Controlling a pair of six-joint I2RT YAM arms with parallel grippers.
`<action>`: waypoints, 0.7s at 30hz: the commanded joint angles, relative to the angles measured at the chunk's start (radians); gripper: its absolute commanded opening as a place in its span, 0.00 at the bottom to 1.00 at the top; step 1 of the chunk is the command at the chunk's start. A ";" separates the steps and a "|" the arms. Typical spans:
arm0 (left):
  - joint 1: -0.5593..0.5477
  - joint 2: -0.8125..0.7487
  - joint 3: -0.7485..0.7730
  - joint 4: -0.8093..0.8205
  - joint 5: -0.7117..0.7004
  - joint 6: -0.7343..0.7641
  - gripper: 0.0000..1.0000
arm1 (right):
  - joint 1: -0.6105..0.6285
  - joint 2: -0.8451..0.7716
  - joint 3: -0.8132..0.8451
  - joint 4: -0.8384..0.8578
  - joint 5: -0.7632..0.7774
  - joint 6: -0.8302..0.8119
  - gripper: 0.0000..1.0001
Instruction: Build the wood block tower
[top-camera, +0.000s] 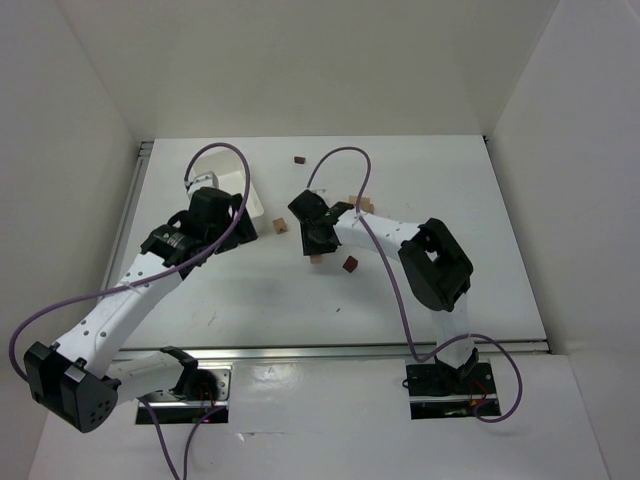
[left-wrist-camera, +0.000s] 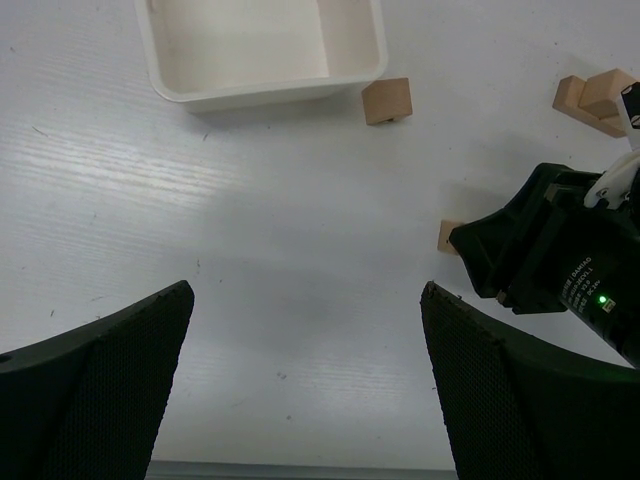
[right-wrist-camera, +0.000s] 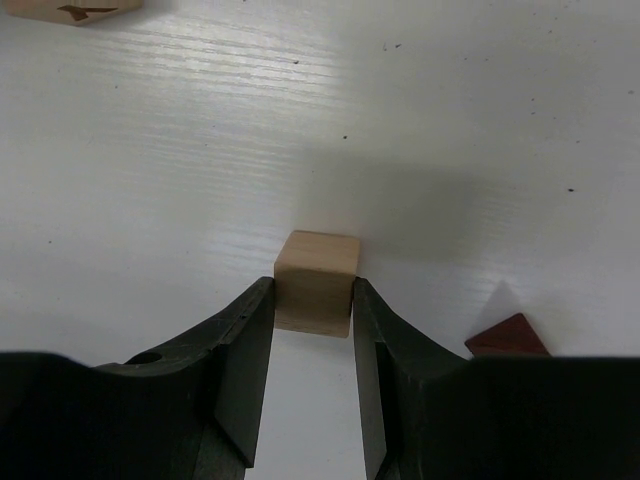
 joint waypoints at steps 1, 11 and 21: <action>0.004 -0.025 -0.005 0.047 0.005 -0.001 1.00 | 0.011 -0.040 0.060 -0.013 0.106 -0.031 0.29; 0.004 0.028 -0.005 0.161 0.062 0.065 1.00 | -0.245 -0.106 0.116 0.065 0.042 -0.224 0.28; 0.004 0.195 0.091 0.163 0.076 0.090 1.00 | -0.397 0.035 0.337 -0.002 -0.028 -0.367 0.28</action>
